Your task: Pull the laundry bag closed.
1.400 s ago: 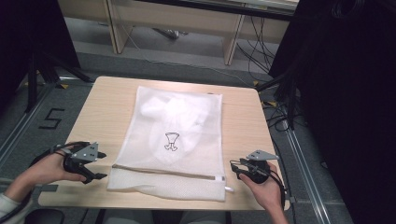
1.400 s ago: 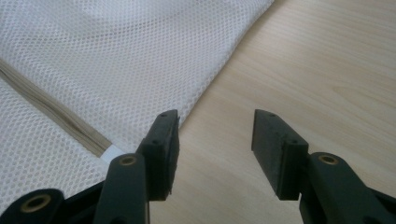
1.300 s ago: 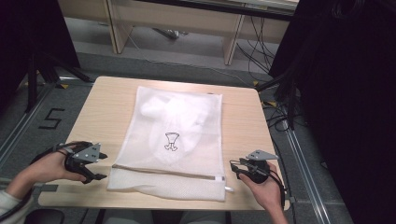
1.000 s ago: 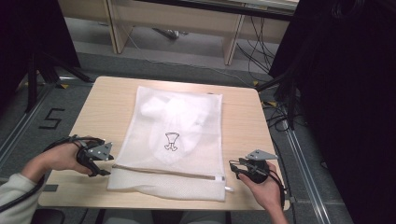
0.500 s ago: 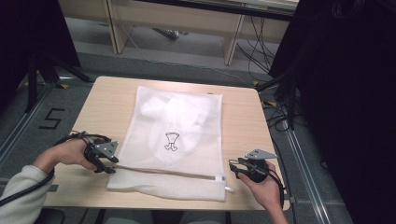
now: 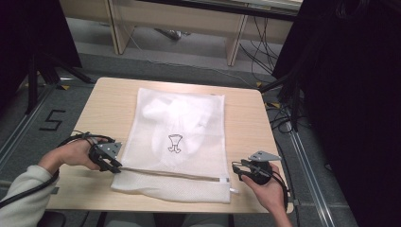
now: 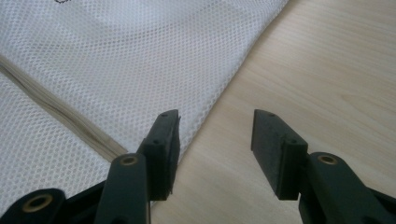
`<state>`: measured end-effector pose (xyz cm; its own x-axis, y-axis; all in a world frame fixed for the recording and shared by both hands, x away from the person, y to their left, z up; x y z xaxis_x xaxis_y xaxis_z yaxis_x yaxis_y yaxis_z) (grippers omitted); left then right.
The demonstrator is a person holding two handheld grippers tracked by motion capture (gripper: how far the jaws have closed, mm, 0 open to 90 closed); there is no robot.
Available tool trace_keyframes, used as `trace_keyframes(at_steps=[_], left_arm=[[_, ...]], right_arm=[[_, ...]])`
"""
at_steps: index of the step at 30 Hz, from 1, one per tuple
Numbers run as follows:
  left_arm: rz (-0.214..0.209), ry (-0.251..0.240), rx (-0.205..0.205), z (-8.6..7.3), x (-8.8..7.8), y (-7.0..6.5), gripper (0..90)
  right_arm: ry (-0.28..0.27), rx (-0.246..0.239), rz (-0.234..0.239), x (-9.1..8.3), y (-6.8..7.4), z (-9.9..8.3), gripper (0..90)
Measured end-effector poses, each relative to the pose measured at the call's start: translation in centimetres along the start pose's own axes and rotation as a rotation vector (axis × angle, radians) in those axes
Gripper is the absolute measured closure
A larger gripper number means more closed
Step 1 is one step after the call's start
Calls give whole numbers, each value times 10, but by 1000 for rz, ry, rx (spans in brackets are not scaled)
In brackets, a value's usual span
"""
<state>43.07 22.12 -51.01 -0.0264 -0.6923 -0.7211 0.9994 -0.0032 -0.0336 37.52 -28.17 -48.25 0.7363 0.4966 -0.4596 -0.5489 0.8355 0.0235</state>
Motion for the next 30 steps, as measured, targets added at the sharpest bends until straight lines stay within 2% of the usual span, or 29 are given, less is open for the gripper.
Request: trace_keyframes(at_steps=[1,2,3,4,5,7,8,9,10,11,14,15,16,17,18,19,20,21,22,23,24,26,27,28,29,30], left_arm=[[1,-2,-4,0,-2,0,779],[6,-13,-5,1,-3,0,779],[11,-18,-3,2,-5,-1,780],[17,-21,2,4,-8,-1,780],[22,-31,-1,5,-11,-2,780],[37,-51,7,9,-18,-4,780],[49,-55,6,11,-21,-5,778],[58,-74,12,13,-24,-6,777],[59,-79,16,15,-27,-6,776],[70,-89,24,16,-30,-7,775],[78,-107,29,18,-33,-8,779],[81,-112,29,19,-34,-9,780],[81,-112,29,19,-34,-9,780],[80,-112,33,20,-34,-9,785],[84,-115,29,20,-34,-9,785],[84,-115,31,20,-34,-9,787],[87,-119,32,20,-34,-9,787],[84,-121,31,20,-35,-10,793],[88,-123,36,21,-35,-10,793],[84,-122,35,21,-36,-10,796],[88,-131,28,21,-36,-10,800],[88,-135,29,21,-36,-10,802],[88,-135,31,21,-37,-10,806],[93,-141,36,21,-38,-10,806],[94,-145,28,21,-38,-10,808],[93,-144,41,22,-39,-9,808]], right_arm=[[10,28,-3,-1,2,0,528],[7,19,2,-1,2,0,527],[-4,-22,0,-1,-1,2,527],[-12,-7,3,-1,1,1,526],[-28,-13,3,0,0,2,526],[-10,-5,13,-1,1,3,526],[1,21,6,-2,3,4,526],[-31,2,9,1,3,4,527],[-13,16,16,-1,4,6,527],[-30,-7,23,1,4,7,527],[-42,-11,40,2,8,11,527],[-52,0,65,5,18,17,529],[-52,0,65,5,18,17,529],[-90,-31,85,11,24,23,531],[-90,-31,85,11,24,23,531],[-81,-7,97,11,29,25,532],[-100,-35,113,15,31,29,532],[-109,-37,143,22,41,35,532],[-109,-37,143,22,41,35,532],[-84,-26,157,25,47,38,532],[-98,-55,184,35,57,43,532],[-87,-67,201,38,60,46,532],[-106,-66,224,48,74,53,532],[-106,-66,224,48,74,53,532],[-94,-86,246,51,78,57,532],[-96,-74,274,59,91,64,532]])
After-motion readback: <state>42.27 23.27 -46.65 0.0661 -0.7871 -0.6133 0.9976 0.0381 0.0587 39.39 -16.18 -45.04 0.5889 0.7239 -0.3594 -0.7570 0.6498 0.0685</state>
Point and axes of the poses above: each handheld gripper's, and its own axes: x roughly forward along the jaws, z roughly out of its top, y roughly to its left, the point moved 2 cm from there along x, roughly forward along the jaws, and after that the axes turned 15 degrees about -y, right-handed, at the moved point
